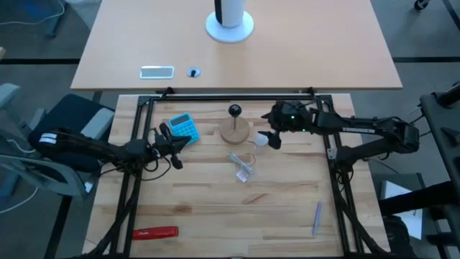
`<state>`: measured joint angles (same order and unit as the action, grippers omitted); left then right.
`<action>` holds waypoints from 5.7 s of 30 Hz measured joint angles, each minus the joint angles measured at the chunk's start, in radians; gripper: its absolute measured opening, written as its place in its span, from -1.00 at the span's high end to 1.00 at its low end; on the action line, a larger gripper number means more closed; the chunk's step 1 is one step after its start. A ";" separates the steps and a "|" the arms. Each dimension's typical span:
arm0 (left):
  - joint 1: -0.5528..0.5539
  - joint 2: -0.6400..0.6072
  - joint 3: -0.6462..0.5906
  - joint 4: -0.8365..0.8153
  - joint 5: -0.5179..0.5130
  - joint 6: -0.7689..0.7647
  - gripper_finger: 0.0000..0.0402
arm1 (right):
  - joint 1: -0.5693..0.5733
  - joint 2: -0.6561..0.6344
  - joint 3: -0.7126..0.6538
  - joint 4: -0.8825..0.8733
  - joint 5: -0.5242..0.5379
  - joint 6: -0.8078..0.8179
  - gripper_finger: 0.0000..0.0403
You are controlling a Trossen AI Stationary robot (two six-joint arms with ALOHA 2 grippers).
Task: Screw lightbulb
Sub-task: Insert the light bulb into the desk lamp
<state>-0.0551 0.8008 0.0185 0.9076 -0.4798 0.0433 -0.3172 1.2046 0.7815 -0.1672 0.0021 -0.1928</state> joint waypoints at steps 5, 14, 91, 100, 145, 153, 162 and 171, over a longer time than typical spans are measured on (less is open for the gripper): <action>0.000 0.030 0.000 -0.001 -0.010 -0.024 1.00 | 0.000 0.083 0.000 -0.021 0.000 -0.050 -0.51; 0.000 0.086 0.000 -0.002 -0.010 -0.082 1.00 | 0.000 0.141 -0.001 -0.092 -0.001 -0.191 -0.53; 0.001 0.267 0.132 0.377 -0.009 -0.099 1.00 | -0.004 -0.026 -0.208 0.467 -0.158 -0.020 0.42; 0.001 0.277 0.344 0.071 -0.087 0.223 1.00 | -0.022 0.050 -0.216 0.949 -0.169 0.015 0.42; 0.261 0.541 0.876 -0.292 0.157 0.347 1.00 | -0.114 0.434 0.018 1.161 -0.180 0.304 0.42; 0.282 0.556 0.904 -0.282 0.170 0.364 1.00 | -0.113 0.434 0.018 1.144 -0.178 0.291 0.42; 0.295 0.598 0.904 -0.263 0.284 0.455 1.00 | -0.111 0.434 0.018 1.144 -0.184 0.253 0.42; 0.308 0.630 0.960 -0.243 0.283 0.472 1.00 | -0.111 0.434 0.043 1.129 -0.184 0.206 0.42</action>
<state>0.2530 1.4303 0.9781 0.6642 -0.1964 0.5157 -0.4282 1.6382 0.8249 0.9614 -0.1818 0.0135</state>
